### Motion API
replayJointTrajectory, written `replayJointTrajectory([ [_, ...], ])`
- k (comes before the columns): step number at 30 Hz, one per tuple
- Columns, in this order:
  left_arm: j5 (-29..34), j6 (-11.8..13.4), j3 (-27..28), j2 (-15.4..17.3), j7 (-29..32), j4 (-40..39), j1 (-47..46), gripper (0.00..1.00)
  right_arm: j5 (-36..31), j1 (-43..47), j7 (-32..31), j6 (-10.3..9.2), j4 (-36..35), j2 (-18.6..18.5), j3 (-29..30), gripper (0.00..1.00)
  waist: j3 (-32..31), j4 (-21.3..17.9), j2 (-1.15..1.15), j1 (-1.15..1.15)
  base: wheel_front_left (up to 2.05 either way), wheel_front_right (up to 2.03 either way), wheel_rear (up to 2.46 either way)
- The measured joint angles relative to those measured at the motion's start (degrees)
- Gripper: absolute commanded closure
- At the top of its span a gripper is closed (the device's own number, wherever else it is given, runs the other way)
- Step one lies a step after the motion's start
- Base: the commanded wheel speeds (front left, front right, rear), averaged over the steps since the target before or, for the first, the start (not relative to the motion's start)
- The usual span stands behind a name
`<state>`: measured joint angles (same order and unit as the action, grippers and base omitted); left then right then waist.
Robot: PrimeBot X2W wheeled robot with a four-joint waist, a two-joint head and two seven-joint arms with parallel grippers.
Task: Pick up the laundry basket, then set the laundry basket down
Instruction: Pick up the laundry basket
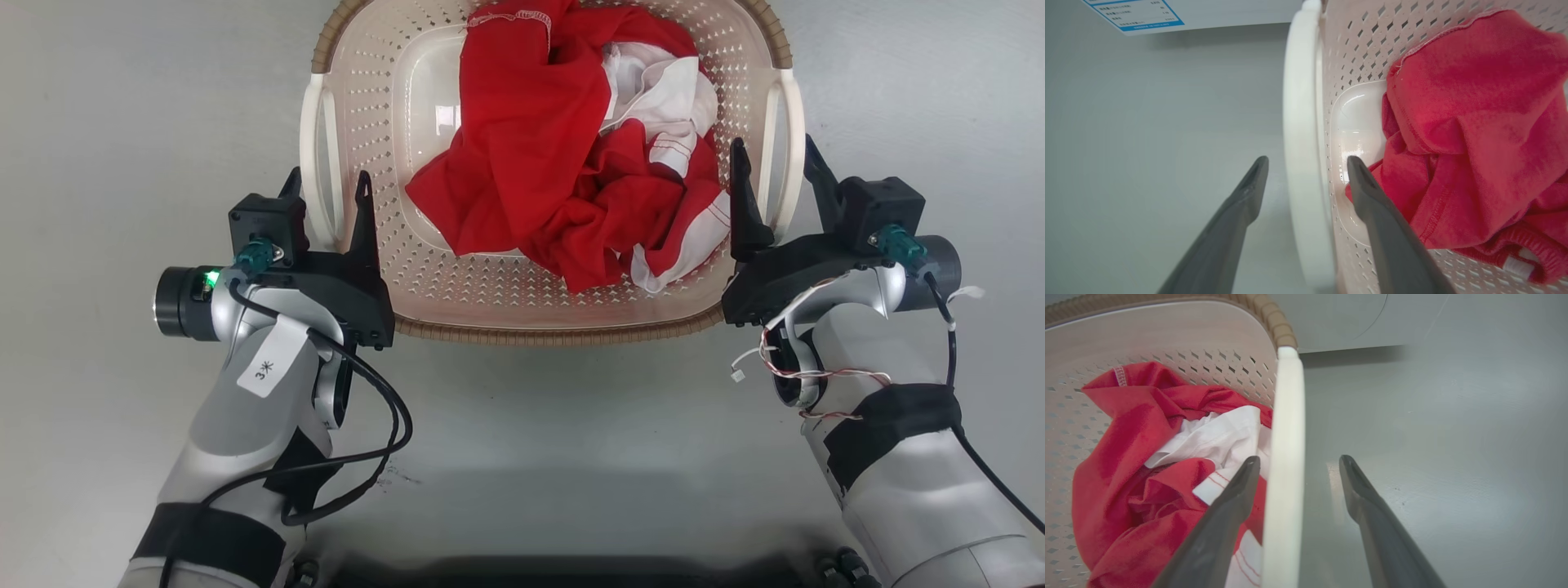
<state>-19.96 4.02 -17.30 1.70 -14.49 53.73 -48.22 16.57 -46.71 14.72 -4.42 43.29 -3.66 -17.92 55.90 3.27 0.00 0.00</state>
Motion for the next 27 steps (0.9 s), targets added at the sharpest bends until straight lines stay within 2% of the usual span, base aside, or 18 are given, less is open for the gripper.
replayJointTrajectory([
  [7, -1.92, -0.05, -2.35, -0.02, 0.00, 1.24, -1.22, 0.00, 2.38, -1.12, 0.00, -0.68, 1.78, -0.04, -2.50, 0.00, -0.17, 0.16, 0.00, 0.00, 0.00, 0.00, 0.00],
  [8, -2.23, -0.05, -2.71, -0.03, 0.00, 1.43, -1.22, 0.05, 2.70, -1.14, 0.00, -0.69, 1.98, -0.07, -2.91, 0.00, -0.22, 0.18, 0.00, 0.00, 0.00, 0.00, 0.00],
  [10, -2.94, -0.08, -3.47, -0.02, 0.00, 1.83, -1.30, 0.23, 3.15, -1.33, 0.00, -0.87, 2.43, -0.07, -3.63, 0.00, -0.33, 0.21, 0.00, 0.00, 0.00, 0.00, 0.00],
  [12, -4.13, -0.49, -3.98, -0.02, 0.00, 2.40, -1.73, 0.45, 4.12, -1.91, 0.00, -1.13, 3.12, -0.07, -4.33, 0.00, -0.44, 0.24, 0.00, 0.00, 0.00, 0.00, 0.00],
  [13, -4.37, -0.49, -4.25, -0.02, 0.00, 2.61, -2.02, 0.45, 4.68, -2.10, 0.00, -1.20, 3.25, -0.08, -4.60, 0.00, -0.50, 0.24, 0.00, 0.00, 0.00, 0.00, 0.00],
  [14, -4.60, -0.49, -4.59, -0.01, 0.00, 2.76, -2.16, 0.52, 5.00, -2.15, 0.00, -1.22, 3.41, -0.09, -4.89, 0.00, -0.56, 0.24, 0.00, 0.00, 0.00, 0.00, 0.00],
  [18, -5.59, -0.49, -6.03, -0.01, 0.00, 3.67, -2.19, 0.62, 6.57, -2.20, 0.00, -1.70, 4.32, -0.10, -6.42, 0.00, -0.89, 0.23, 0.00, 0.00, 0.00, 0.00, 0.00],
  [24, -7.67, -0.48, -7.82, 0.00, 0.00, 4.86, -2.19, 0.74, 8.92, -3.20, 0.00, -2.13, 5.75, -0.11, -8.08, 0.00, -1.46, 0.30, 0.00, 0.00, 0.00, 0.00, 0.00],
  [25, -7.86, -0.47, -8.10, 0.00, 0.00, 4.95, -2.19, 0.76, 9.31, -3.32, 0.00, -2.14, 5.88, -0.11, -8.36, 0.09, -1.57, 0.32, 0.00, 0.00, 0.00, 0.00, 0.00],
  [26, -8.04, -0.46, -8.51, 0.01, 0.00, 5.03, -2.19, 0.77, 9.65, -3.33, 0.00, -2.18, 6.20, -0.11, -8.66, 0.24, -1.67, 0.34, 0.00, 0.00, 0.00, 0.00, 0.00],
  [27, -8.38, -0.45, -8.91, 0.04, 0.00, 5.10, -2.19, 0.87, 9.81, -3.33, 0.00, -2.21, 6.71, -0.11, -8.96, 0.50, -1.77, 0.37, 0.00, 0.00, 0.00, 0.00, 0.00],
])
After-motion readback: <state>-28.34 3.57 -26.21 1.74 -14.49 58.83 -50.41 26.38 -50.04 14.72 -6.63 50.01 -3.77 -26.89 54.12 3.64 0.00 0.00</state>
